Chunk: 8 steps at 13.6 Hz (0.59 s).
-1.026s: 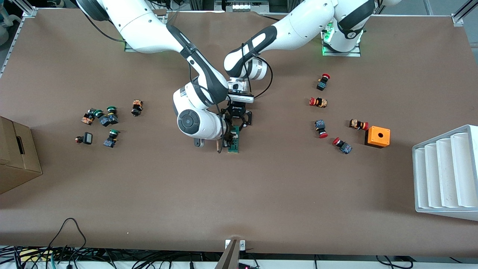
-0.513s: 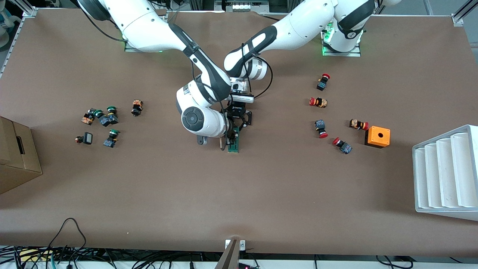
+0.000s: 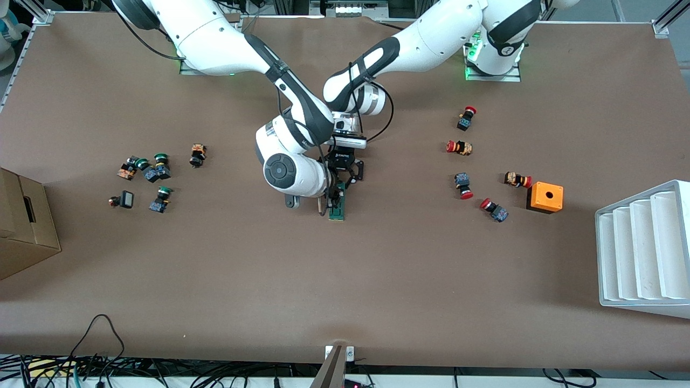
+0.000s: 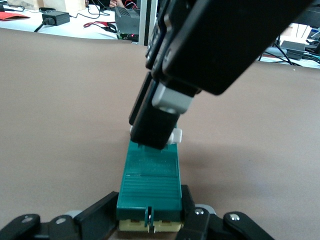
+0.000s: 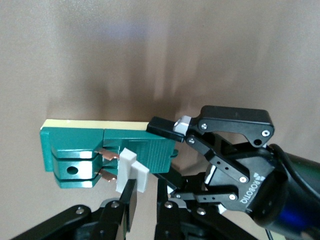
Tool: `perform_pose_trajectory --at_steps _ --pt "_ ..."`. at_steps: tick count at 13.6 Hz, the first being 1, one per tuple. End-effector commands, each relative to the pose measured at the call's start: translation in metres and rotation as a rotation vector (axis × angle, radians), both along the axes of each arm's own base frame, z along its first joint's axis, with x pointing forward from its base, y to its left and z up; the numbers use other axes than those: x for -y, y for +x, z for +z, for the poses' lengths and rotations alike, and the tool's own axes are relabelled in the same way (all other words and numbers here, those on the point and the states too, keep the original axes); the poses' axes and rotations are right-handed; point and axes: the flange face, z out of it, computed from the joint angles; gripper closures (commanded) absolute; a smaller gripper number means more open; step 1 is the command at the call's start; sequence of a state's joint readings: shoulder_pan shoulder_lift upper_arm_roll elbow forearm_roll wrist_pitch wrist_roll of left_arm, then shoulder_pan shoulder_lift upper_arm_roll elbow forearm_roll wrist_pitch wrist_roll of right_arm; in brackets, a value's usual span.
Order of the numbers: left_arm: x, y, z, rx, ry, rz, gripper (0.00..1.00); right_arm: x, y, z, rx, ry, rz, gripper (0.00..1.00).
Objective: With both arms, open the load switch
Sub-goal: 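Press the handle fully down and open the right gripper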
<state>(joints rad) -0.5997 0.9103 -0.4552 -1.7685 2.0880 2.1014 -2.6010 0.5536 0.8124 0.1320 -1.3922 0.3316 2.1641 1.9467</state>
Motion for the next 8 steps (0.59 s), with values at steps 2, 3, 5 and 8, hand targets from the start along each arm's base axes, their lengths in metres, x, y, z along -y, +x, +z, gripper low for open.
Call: perform_pose_trajectory --at_steps 2,3,5,8 --pt "-0.001 0.004 -0.005 0.003 -0.01 0.031 0.77 0.002 -0.014 0.001 0.012 -0.017 0.019 0.77" --pt "-0.001 0.004 -0.005 0.003 -0.01 0.031 0.77 0.002 -0.014 0.001 0.016 -0.018 0.019 0.77" --pt "-0.001 0.004 -0.005 0.003 -0.01 0.031 0.77 0.002 -0.014 -0.001 0.019 -0.019 0.02 0.77" --pt "-0.001 0.004 -0.004 0.004 -0.011 0.031 0.77 0.002 -0.019 -0.009 0.031 -0.025 0.023 0.77"
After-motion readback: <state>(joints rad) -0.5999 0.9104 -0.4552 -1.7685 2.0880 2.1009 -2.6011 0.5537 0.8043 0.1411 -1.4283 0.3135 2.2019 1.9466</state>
